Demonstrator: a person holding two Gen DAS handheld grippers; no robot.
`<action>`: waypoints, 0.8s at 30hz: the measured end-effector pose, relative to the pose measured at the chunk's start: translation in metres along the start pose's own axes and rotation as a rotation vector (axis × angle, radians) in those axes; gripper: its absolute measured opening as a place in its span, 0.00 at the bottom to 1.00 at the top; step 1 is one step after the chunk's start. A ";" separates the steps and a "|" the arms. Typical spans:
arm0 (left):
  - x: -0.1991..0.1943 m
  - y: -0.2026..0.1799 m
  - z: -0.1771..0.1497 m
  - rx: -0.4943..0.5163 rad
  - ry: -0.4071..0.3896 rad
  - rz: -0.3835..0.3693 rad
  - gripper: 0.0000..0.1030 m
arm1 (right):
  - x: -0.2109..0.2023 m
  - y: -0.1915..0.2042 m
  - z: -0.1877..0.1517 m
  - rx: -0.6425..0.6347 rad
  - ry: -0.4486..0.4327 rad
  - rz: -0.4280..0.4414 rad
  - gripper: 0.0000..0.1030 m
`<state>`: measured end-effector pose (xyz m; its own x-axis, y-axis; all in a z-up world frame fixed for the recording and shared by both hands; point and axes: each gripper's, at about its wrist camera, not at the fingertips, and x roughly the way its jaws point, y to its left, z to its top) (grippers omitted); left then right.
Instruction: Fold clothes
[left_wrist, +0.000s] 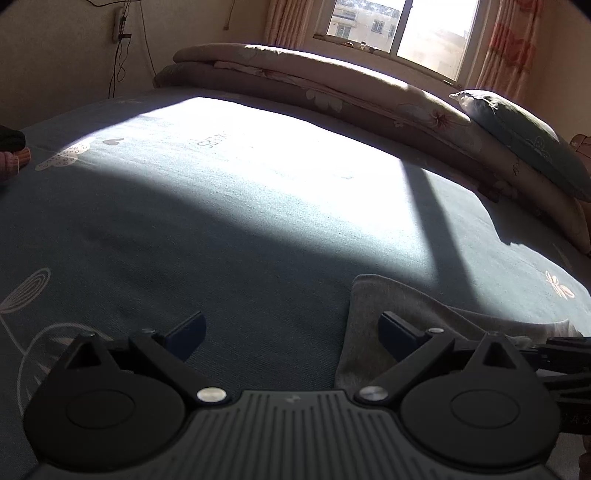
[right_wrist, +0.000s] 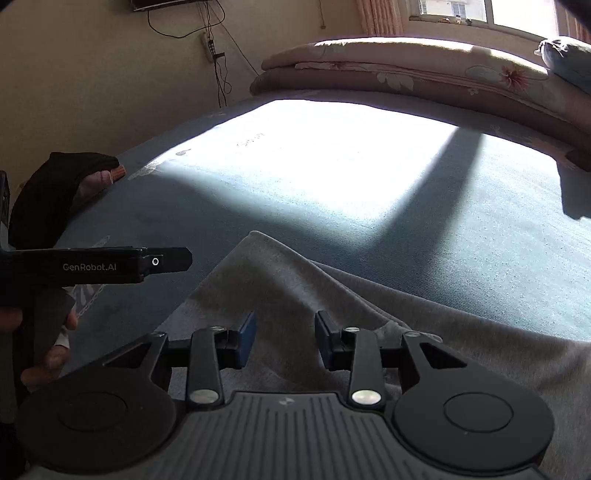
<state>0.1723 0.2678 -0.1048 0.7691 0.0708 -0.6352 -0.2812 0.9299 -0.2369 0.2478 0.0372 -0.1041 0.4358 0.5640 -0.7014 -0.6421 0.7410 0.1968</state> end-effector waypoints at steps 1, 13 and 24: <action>0.000 0.002 0.000 -0.005 0.004 -0.006 0.97 | 0.007 0.000 -0.002 0.002 0.029 -0.010 0.39; -0.001 0.020 0.002 -0.043 -0.022 0.104 0.97 | 0.001 0.091 -0.037 -0.243 0.027 0.015 0.49; -0.010 0.027 0.006 -0.047 -0.064 0.134 0.97 | -0.003 0.108 -0.026 -0.296 -0.011 0.014 0.57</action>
<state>0.1602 0.2945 -0.1005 0.7575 0.2170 -0.6157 -0.4090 0.8929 -0.1884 0.1610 0.1057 -0.0987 0.4314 0.5782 -0.6925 -0.8034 0.5955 -0.0033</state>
